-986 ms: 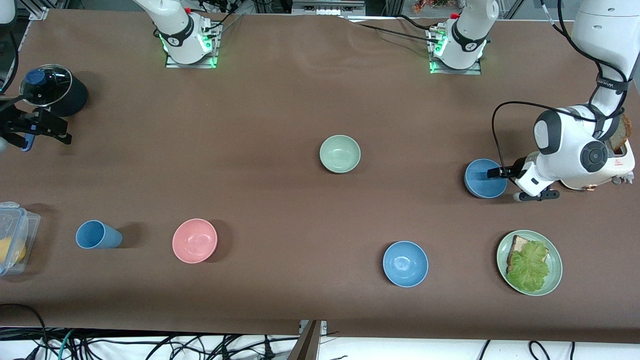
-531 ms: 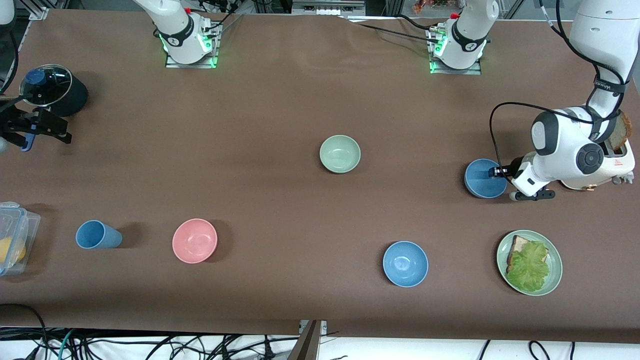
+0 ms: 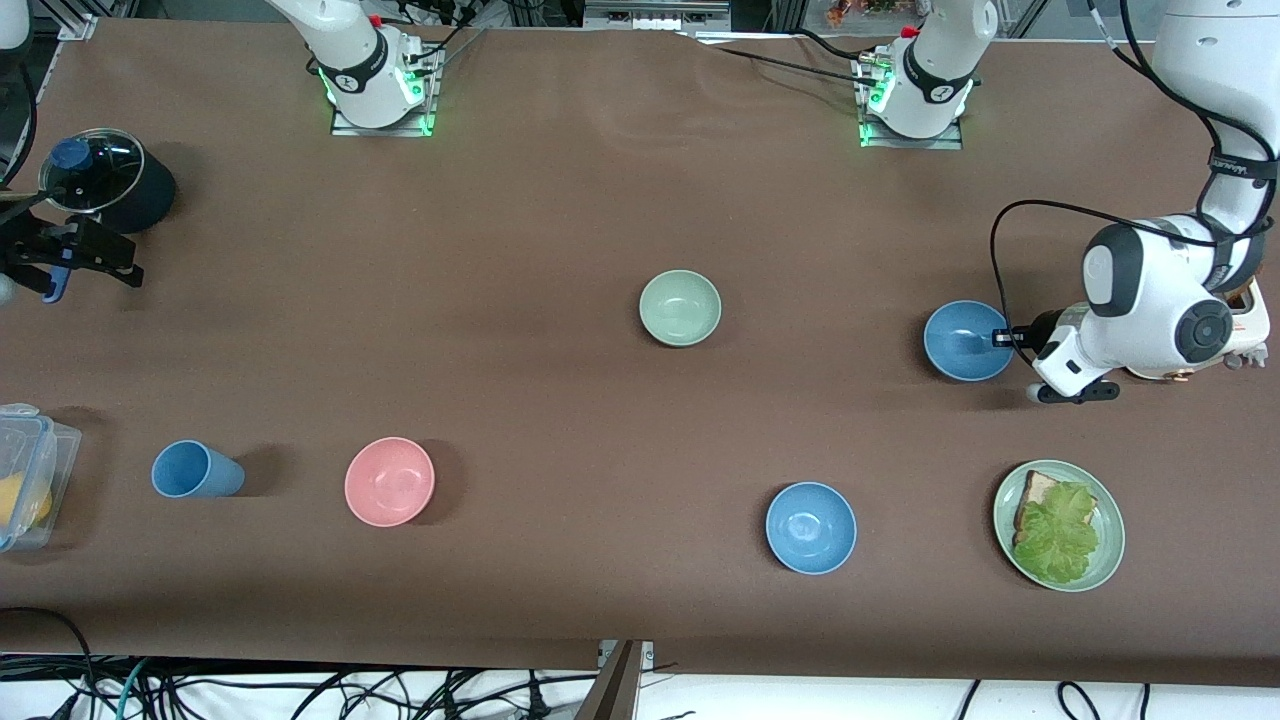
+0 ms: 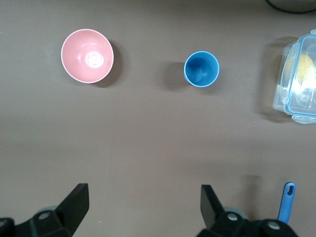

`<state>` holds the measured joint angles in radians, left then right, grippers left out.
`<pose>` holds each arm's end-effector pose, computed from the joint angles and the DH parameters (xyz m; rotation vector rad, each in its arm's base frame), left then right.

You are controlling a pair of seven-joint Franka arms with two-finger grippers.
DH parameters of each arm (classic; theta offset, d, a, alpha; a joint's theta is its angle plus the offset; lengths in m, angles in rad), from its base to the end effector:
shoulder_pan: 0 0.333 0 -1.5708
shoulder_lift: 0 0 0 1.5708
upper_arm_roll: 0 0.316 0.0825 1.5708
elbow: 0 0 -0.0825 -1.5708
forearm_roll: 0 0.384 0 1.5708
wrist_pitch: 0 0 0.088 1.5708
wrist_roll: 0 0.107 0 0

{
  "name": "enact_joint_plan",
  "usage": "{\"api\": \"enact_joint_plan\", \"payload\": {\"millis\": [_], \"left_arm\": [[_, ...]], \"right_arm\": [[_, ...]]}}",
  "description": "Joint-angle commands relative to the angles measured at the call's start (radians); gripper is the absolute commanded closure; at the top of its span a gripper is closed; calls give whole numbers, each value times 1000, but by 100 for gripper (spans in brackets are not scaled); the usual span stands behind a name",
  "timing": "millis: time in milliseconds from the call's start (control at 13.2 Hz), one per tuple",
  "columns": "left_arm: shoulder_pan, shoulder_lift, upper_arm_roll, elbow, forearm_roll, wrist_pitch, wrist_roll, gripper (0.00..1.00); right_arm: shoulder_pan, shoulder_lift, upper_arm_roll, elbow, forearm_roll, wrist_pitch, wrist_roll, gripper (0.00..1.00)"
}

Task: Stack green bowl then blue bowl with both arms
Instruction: 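Carry the blue bowl over the green bowl with the left gripper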

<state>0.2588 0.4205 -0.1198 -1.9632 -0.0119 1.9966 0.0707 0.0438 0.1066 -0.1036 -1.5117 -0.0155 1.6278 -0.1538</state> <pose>0.5640 0.0793 0.2350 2.9865 0.1138 -0.5688 0.5910 -0.0337 0.5968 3.1106 0.1486 0.0112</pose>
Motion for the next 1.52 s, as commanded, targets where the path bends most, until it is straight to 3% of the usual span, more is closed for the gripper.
{"api": "enact_joint_plan", "payload": {"millis": [0,531,834,986,1290,1441], "left_arm": [[-3,-22,-21,140,-26,-194,12,100],[-4,-35,-78,179,-57,-242,1,100],[-22,-17,-150,205,-130,-239,-5,100],[-103,-3,-149,213,-193,-225,-18,100],[-321,44,-136,215,-238,-72,-104,100],[-444,87,-85,216,-280,37,-189,100]], "right_arm": [[-13,-24,18,-18,-17,-8,-4,0],[-12,-24,19,-18,-17,-8,-4,0],[-12,-24,19,-18,-18,-6,-3,0],[-10,-24,19,-18,-18,-6,-3,0],[-9,-24,25,-18,-21,-6,-1,0],[-7,-24,27,-18,-21,-6,-1,0]]}}
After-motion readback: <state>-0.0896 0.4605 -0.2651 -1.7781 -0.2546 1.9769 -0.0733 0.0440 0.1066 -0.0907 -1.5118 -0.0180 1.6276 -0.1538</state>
